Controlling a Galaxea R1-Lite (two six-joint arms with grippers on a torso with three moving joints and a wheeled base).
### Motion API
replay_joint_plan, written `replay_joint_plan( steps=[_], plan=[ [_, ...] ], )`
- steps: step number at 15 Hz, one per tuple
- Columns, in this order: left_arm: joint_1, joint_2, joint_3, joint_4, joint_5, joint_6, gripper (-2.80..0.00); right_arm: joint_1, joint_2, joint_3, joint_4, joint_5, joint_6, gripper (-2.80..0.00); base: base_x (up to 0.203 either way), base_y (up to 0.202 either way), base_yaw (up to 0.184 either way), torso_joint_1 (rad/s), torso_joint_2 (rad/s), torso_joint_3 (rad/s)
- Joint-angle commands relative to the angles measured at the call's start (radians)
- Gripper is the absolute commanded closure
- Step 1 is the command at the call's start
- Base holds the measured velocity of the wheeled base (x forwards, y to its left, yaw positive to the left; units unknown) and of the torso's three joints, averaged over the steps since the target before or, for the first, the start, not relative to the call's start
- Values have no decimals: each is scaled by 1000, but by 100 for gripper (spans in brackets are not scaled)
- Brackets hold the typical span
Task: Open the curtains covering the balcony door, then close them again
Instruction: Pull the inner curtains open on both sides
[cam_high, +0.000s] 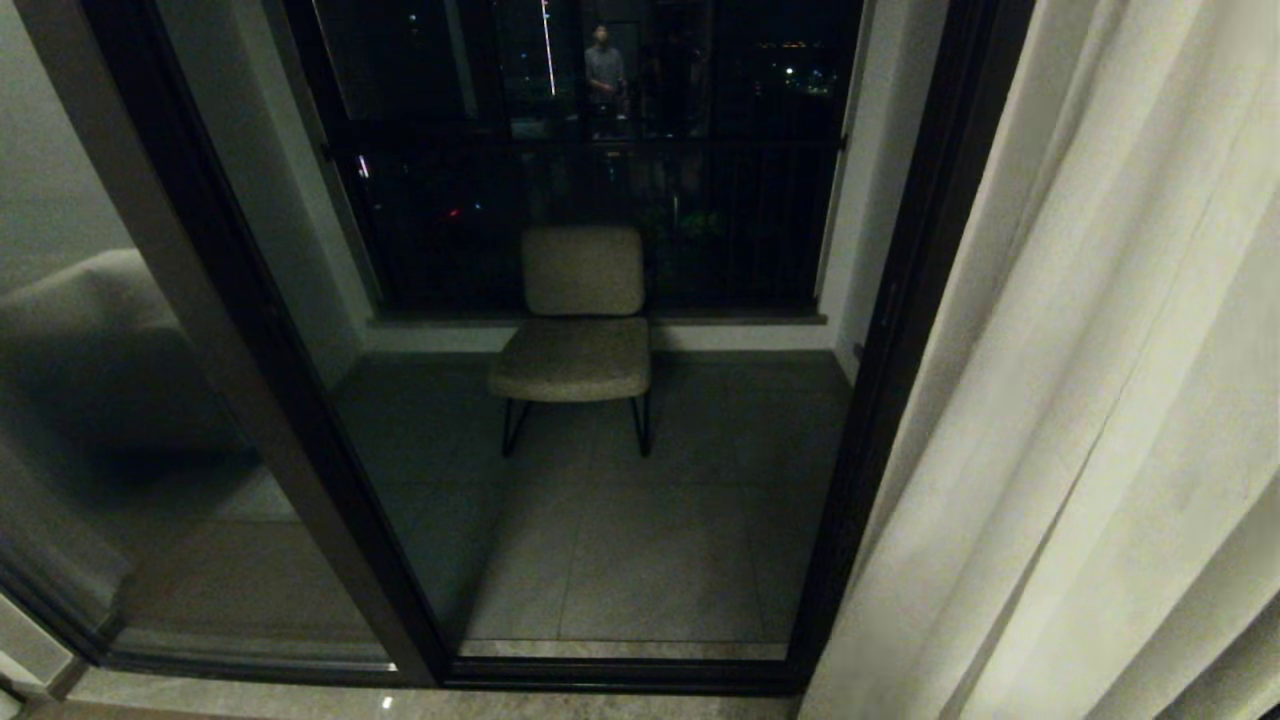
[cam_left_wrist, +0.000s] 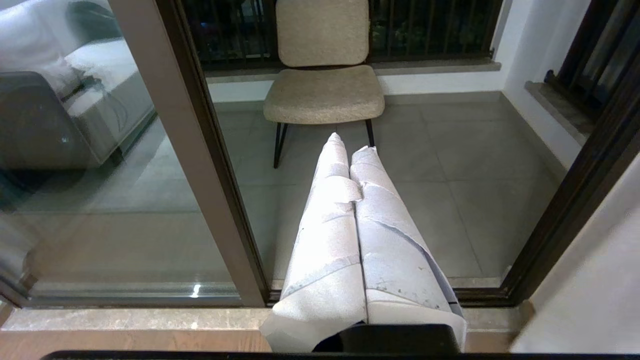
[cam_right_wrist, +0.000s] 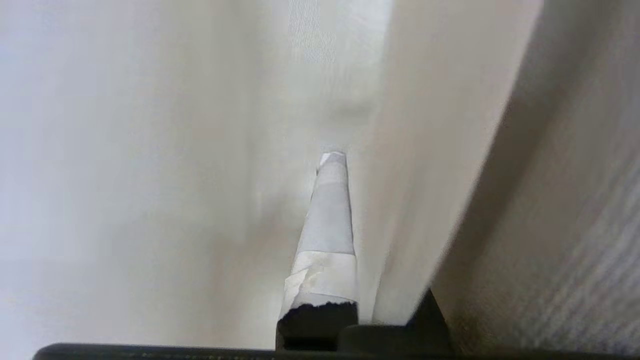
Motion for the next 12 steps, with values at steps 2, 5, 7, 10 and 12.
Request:
replay_joint_plan(
  steps=[2,5,7,10,12],
  plan=[
    [0,0,0,0,0,0,0,114,-93,51,-9,37,-1,0,0,0,0,0,0,0],
    [0,0,0,0,0,0,0,180,-101,66,-18,35,-2,0,0,0,0,0,0,0],
    [0,0,0,0,0,0,0,201,-101,66,-19,35,-2,0,0,0,0,0,0,0],
    [0,0,0,0,0,0,0,210,-107,70,-19,37,-3,0,0,0,0,0,0,0],
    [0,0,0,0,0,0,0,211,-115,86,-21,39,-4,-280,0,0,0,0,0,0]
  ],
)
